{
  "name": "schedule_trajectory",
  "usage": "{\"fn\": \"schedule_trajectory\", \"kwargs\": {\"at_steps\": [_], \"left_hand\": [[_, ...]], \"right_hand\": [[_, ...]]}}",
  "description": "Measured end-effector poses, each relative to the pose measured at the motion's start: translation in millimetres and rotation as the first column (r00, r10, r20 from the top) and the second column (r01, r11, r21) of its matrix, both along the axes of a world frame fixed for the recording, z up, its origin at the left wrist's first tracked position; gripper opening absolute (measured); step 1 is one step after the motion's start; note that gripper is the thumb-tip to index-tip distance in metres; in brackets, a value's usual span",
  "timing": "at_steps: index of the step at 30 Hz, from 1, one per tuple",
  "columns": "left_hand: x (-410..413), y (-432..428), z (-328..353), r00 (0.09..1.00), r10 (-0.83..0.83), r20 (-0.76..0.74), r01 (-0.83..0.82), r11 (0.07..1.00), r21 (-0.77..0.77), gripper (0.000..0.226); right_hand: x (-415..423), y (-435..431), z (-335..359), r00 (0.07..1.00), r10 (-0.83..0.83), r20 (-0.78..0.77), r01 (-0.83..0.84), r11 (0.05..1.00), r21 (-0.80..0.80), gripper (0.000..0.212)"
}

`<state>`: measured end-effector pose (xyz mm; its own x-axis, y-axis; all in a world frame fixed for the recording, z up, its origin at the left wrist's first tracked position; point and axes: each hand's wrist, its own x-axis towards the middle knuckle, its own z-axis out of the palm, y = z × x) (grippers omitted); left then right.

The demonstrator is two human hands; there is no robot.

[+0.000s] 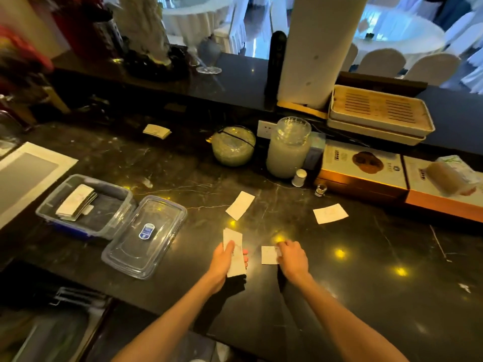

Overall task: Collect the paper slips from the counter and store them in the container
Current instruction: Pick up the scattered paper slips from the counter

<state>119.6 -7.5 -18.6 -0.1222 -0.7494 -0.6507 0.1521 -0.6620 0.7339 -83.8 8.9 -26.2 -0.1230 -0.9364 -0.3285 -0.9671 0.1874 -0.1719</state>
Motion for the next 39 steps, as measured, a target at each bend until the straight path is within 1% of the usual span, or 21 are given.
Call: {"fn": "schedule_trajectory", "kwargs": {"at_steps": [3, 7, 8, 9, 10, 11, 13, 15, 16, 18, 20, 22, 24, 26, 28, 29, 30, 32, 34, 36, 39], "left_hand": [[26, -3, -1, 1.000, 0.011, -0.003, -0.011, 1.000, 0.006, 0.029], [46, -11, -1, 0.999, 0.029, -0.018, -0.029, 1.000, -0.004, 0.029], [49, -14, 0, 1.000, 0.026, -0.016, -0.026, 1.000, -0.007, 0.029], [51, -16, 0, 1.000, 0.017, -0.013, -0.017, 1.000, -0.007, 0.030], [52, -19, 0, 1.000, 0.000, -0.007, 0.000, 1.000, -0.008, 0.031], [53, -23, 1, 1.000, -0.025, 0.006, 0.025, 1.000, -0.012, 0.031], [52, -32, 0, 0.996, -0.070, 0.056, 0.071, 0.997, -0.026, 0.035], [51, -44, 0, 0.991, -0.081, 0.102, 0.087, 0.995, -0.054, 0.039], [50, -50, -1, 0.991, -0.082, 0.110, 0.090, 0.993, -0.075, 0.040], [51, -62, -1, 0.992, -0.072, 0.106, 0.084, 0.990, -0.110, 0.038], [54, -78, -1, 0.994, -0.058, 0.095, 0.071, 0.988, -0.141, 0.039], [59, -95, -1, 0.995, -0.039, 0.095, 0.054, 0.986, -0.155, 0.039], [66, -110, 0, 0.995, -0.003, 0.098, 0.018, 0.988, -0.152, 0.038], [73, -124, -1, 0.996, 0.034, 0.084, -0.023, 0.991, -0.134, 0.039], [79, -132, -1, 0.998, 0.053, 0.041, -0.049, 0.994, -0.099, 0.038], [81, -135, -1, 0.998, 0.062, -0.002, -0.062, 0.995, -0.081, 0.037], [84, -137, -2, 0.997, 0.071, -0.044, -0.073, 0.995, -0.066, 0.036], [88, -139, -3, 0.992, 0.088, -0.093, -0.092, 0.995, -0.037, 0.036], [91, -140, -6, 0.991, 0.094, -0.091, -0.096, 0.995, -0.017, 0.038], [93, -141, -7, 0.990, 0.104, -0.097, -0.105, 0.995, 0.002, 0.040], [88, -143, -9, 0.989, 0.104, -0.108, -0.102, 0.994, 0.025, 0.043]], "right_hand": [[8, -2, -7, 0.998, 0.023, -0.051, -0.020, 0.999, 0.047, 0.032], [15, -19, -1, 0.994, 0.019, -0.103, -0.014, 0.999, 0.048, 0.029], [17, -24, 2, 0.997, -0.015, -0.072, 0.019, 0.998, 0.062, 0.026], [19, -30, 6, 0.995, -0.096, 0.012, 0.094, 0.992, 0.086, 0.023], [23, -36, 10, 0.965, -0.219, 0.146, 0.203, 0.972, 0.116, 0.020], [30, -41, 14, 0.888, -0.345, 0.304, 0.310, 0.938, 0.157, 0.018], [49, -50, 22, 0.660, -0.491, 0.569, 0.446, 0.865, 0.230, 0.017], [73, -58, 28, 0.455, -0.540, 0.708, 0.490, 0.816, 0.307, 0.013], [84, -62, 31, 0.397, -0.547, 0.737, 0.480, 0.808, 0.341, 0.013], [104, -72, 33, 0.356, -0.541, 0.762, 0.429, 0.819, 0.381, 0.019], [119, -85, 35, 0.370, -0.528, 0.764, 0.389, 0.835, 0.389, 0.026], [127, -103, 35, 0.427, -0.483, 0.765, 0.340, 0.869, 0.359, 0.029], [130, -122, 35, 0.503, -0.387, 0.773, 0.271, 0.920, 0.284, 0.026], [128, -144, 32, 0.632, -0.299, 0.715, 0.261, 0.951, 0.167, 0.021], [120, -167, 26, 0.827, -0.194, 0.528, 0.208, 0.978, 0.033, 0.016], [115, -178, 22, 0.913, -0.111, 0.392, 0.122, 0.993, -0.002, 0.019], [110, -189, 16, 0.966, -0.018, 0.258, 0.017, 1.000, 0.006, 0.027], [101, -205, 5, 0.985, 0.160, 0.068, -0.166, 0.982, 0.091, 0.041], [94, -214, -4, 0.962, 0.272, -0.015, -0.267, 0.953, 0.146, 0.044], [85, -216, -12, 0.951, 0.304, -0.051, -0.293, 0.944, 0.151, 0.041], [67, -214, -16, 0.962, 0.259, -0.086, -0.249, 0.962, 0.112, 0.034]]}}
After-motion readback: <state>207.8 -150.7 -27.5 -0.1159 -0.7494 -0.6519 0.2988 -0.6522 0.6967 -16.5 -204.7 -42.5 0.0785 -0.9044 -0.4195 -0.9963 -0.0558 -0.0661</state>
